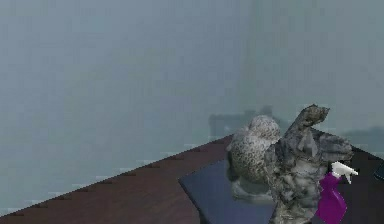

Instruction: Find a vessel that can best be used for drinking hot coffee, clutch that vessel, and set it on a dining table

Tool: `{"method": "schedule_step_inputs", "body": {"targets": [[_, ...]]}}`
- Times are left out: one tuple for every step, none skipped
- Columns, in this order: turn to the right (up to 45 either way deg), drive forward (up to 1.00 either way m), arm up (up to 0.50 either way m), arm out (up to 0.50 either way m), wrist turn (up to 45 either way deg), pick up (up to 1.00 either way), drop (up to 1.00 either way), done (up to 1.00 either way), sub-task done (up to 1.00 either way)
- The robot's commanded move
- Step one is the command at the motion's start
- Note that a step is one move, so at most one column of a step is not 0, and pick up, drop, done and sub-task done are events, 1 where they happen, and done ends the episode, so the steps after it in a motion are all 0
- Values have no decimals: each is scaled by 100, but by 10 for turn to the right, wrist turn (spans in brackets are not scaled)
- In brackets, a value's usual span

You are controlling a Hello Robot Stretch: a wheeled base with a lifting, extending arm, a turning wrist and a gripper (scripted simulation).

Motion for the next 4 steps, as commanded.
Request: {"method": "schedule_step_inputs", "body": {"targets": [[0, 0, -32, 0, 0, 0, 0, 0, 0], [0, 0, 0, 0, 0, 0, 100, 0, 0], [0, 0, 0, -10, 0, 0, 0, 0, 0], [0, 0, 0, 0, 0, 0, 0, 100, 0]]}}
